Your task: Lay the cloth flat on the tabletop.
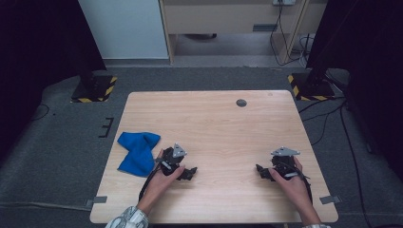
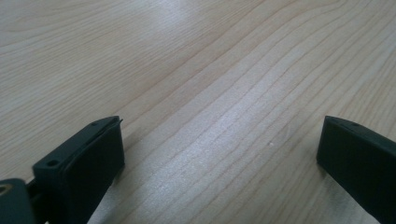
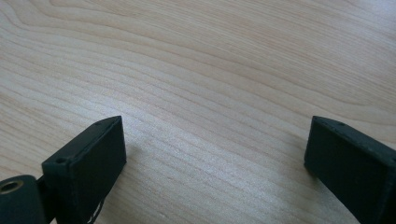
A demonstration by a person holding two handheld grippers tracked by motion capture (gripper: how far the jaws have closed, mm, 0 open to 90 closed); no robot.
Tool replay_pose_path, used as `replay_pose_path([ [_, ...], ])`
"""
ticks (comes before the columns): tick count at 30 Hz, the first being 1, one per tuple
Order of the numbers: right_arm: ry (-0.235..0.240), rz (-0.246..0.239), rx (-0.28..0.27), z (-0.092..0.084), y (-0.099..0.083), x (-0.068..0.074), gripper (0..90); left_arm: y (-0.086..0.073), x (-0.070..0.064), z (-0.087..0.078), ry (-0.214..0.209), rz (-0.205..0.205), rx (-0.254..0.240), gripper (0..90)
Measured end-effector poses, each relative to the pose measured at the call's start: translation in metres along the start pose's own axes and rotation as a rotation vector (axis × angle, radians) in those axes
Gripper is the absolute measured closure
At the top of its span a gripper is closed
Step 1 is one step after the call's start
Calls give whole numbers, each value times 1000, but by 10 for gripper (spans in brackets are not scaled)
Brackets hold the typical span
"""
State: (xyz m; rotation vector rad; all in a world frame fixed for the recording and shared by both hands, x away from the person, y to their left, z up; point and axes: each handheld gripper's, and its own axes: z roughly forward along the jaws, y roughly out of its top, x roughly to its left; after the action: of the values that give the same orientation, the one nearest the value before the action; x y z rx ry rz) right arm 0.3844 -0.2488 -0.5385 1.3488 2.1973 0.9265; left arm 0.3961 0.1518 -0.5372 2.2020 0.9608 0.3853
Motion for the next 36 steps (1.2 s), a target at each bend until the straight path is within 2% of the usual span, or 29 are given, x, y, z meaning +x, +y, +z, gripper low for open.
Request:
replay_pose_path([
  [4, 1, 0, 1, 0, 0, 0, 55, -1, 4, -3, 8, -3, -3, 37],
  [8, 1, -2, 1, 0, 0, 0, 55, 1, 12, -12, 14, -25, -23, 43],
  [9, 1, 0, 1, 0, 0, 0, 55, 3, 16, -20, 18, -40, -48, 44],
  [10, 1, -2, 0, 0, 0, 0, 55, 3, 16, -20, 18, -40, -48, 45],
  [11, 0, -2, -1, 0, 0, 0, 55, 4, 22, -31, 28, -74, -86, 46],
  [12, 0, -2, -1, 0, 0, 0, 55, 4, 22, -31, 28, -74, -86, 46],
  [14, 1, -2, 0, 0, 0, 0, 55, 5, 27, -42, 67, -91, -95, 62],
  [17, 1, 0, 1, 0, 0, 0, 55, 6, 41, -65, 88, -104, -146, 64],
  [19, 2, 1, 1, 0, 0, 0, 55, 5, 45, -70, 99, -107, -154, 64],
  [21, 1, 0, 1, 0, 0, 0, 55, 4, 52, -79, 132, -110, -156, 64],
  [24, 1, -3, 0, 0, 0, 0, 55, 0, 63, -88, 186, -90, -149, 64],
  [25, 0, 1, 0, 0, 0, 0, 54, -4, 71, -91, 183, -107, -154, 63],
  [26, 0, 1, 0, 0, 0, 0, 54, -4, 71, -91, 183, -107, -154, 63],
  [27, 3, 2, 2, 0, 0, 0, 53, -10, 80, -95, 192, -120, -145, 63],
  [28, 3, 2, 2, 0, 0, 0, 53, -10, 80, -95, 192, -120, -145, 63],
  [29, 2, 1, 2, 0, 0, 0, 53, -13, 85, -98, 215, -127, -141, 63],
  [33, 2, 2, 3, 0, 0, 0, 54, -17, 94, -104, 228, -150, -153, 62],
  [36, 2, 2, 3, 0, 0, 0, 53, -20, 100, -108, 240, -152, -150, 62],
])
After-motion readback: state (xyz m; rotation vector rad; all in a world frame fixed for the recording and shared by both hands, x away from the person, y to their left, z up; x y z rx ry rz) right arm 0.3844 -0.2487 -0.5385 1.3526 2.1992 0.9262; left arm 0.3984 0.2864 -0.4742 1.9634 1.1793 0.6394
